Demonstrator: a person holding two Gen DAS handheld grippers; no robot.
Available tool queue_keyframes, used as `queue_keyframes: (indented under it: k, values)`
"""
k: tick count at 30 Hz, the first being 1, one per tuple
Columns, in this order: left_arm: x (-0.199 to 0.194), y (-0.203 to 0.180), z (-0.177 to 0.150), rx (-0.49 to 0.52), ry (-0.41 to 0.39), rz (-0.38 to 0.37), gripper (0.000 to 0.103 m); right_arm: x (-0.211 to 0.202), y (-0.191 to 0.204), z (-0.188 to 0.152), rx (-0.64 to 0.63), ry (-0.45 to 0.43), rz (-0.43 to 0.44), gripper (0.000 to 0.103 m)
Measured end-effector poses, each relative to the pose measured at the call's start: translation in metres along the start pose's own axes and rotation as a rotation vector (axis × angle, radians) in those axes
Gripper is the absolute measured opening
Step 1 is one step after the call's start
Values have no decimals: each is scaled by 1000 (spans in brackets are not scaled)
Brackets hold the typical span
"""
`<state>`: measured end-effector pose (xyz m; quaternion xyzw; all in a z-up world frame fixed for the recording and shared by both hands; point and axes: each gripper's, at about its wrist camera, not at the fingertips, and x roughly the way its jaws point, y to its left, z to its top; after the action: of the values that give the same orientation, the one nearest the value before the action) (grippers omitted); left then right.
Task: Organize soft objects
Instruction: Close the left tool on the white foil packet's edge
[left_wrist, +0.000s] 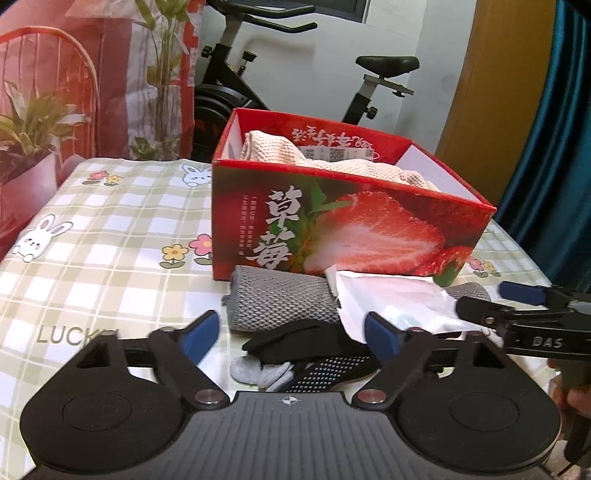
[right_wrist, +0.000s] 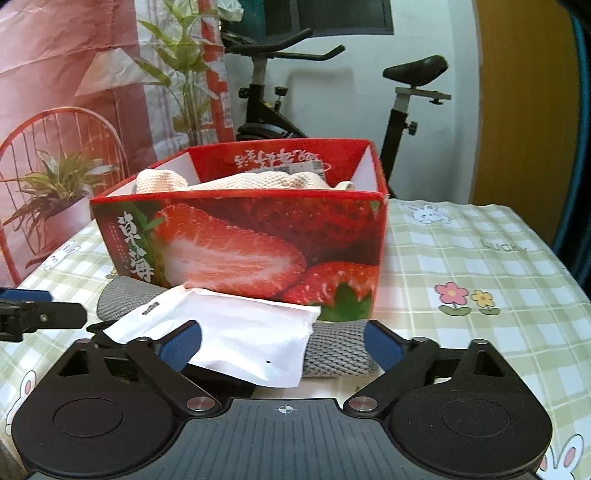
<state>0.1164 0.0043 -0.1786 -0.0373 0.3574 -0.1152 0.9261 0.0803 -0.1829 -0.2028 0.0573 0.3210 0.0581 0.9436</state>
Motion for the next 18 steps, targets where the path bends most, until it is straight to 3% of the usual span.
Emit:
queue_keyframes:
  k: [2,5,9,18]
  values:
    - [4,1,3,-7,6,-19,70,5,1,3,-6,6,14,79]
    - [10,2,8,-12,14,-47,63,15,1,7,-14,20,30,77]
    - [22,-1,17,-4,30,-91,61,31,-1,6,-12,70,50,70]
    - [63,-18,18,-5,130,-178,60,37,-3,-8,18,112,126,69]
